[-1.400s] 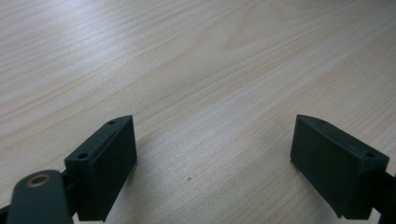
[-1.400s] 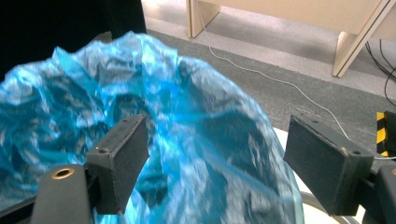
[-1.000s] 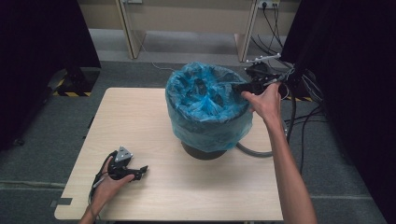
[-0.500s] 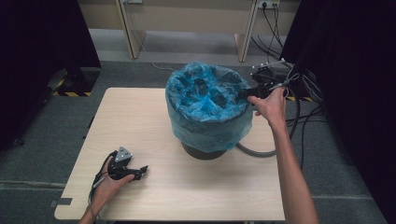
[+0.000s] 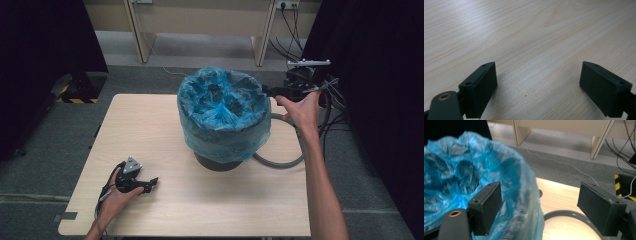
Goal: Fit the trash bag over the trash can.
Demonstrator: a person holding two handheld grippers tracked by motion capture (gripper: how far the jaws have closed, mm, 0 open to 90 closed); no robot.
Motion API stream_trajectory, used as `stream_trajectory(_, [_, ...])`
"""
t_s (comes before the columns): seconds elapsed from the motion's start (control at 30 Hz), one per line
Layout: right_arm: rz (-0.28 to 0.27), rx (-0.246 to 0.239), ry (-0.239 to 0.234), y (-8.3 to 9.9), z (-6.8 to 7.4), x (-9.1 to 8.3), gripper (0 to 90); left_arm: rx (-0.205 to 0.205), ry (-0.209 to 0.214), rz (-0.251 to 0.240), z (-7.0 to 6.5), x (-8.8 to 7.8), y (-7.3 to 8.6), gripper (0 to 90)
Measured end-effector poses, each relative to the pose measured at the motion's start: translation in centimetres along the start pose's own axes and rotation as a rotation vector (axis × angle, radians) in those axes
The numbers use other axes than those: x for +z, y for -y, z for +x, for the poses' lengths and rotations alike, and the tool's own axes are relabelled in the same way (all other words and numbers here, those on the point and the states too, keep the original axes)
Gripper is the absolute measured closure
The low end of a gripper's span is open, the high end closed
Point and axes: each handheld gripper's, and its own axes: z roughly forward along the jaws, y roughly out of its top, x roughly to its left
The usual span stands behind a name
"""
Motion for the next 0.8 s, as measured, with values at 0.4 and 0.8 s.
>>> stream_trajectory(0.4, [-0.081, 0.092, 0.04, 2.6, -4.3, -2.1, 18.9, 0.0, 0.0, 0.0, 0.0, 0.0, 0.0, 13.6])
stream_trajectory(0.8, [-0.073, 0.13, 0.101, 8.3, -7.5, -1.4, 18.9, 0.001, 0.0, 0.0, 0.0, 0.0, 0.0, 13.6])
